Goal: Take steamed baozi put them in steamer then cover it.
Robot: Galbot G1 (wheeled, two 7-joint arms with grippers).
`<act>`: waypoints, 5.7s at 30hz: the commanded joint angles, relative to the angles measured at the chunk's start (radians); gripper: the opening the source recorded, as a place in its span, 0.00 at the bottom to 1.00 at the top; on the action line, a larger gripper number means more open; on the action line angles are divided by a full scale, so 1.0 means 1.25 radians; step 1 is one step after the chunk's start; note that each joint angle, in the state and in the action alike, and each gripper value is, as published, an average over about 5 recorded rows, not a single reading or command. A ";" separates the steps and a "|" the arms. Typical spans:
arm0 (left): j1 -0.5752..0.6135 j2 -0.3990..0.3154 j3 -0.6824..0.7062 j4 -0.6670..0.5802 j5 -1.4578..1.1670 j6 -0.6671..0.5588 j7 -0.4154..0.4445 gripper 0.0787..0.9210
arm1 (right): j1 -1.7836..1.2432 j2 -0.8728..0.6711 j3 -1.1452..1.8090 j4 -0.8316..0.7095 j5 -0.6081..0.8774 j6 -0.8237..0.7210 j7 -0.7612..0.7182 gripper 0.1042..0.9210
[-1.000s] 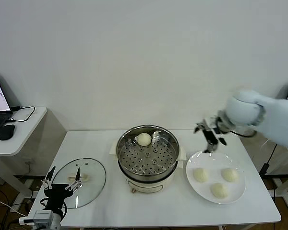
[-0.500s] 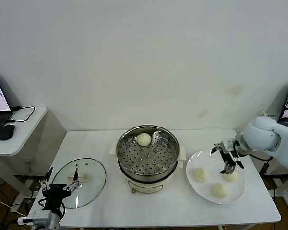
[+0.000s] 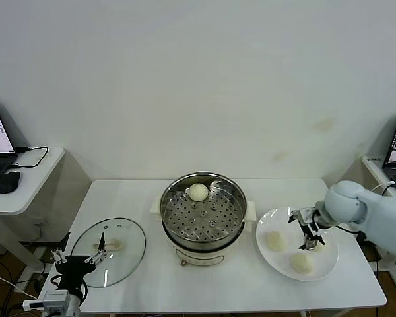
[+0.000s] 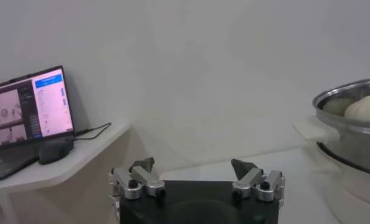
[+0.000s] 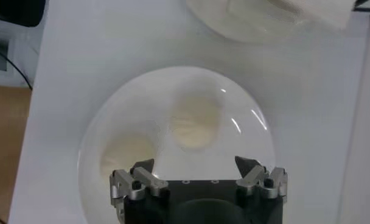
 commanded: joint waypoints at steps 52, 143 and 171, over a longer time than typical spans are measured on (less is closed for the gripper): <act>-0.026 0.007 0.025 0.005 0.006 0.008 -0.002 0.88 | 0.186 -0.049 0.022 0.052 0.186 -0.070 -0.029 0.52; -0.051 0.021 0.012 0.025 -0.003 0.014 0.005 0.88 | 0.506 -0.115 -0.345 0.208 0.147 -0.102 -0.152 0.88; -0.044 0.013 0.006 0.033 0.022 0.018 0.006 0.88 | -0.200 -0.112 0.149 0.098 -0.031 -0.021 -0.064 0.88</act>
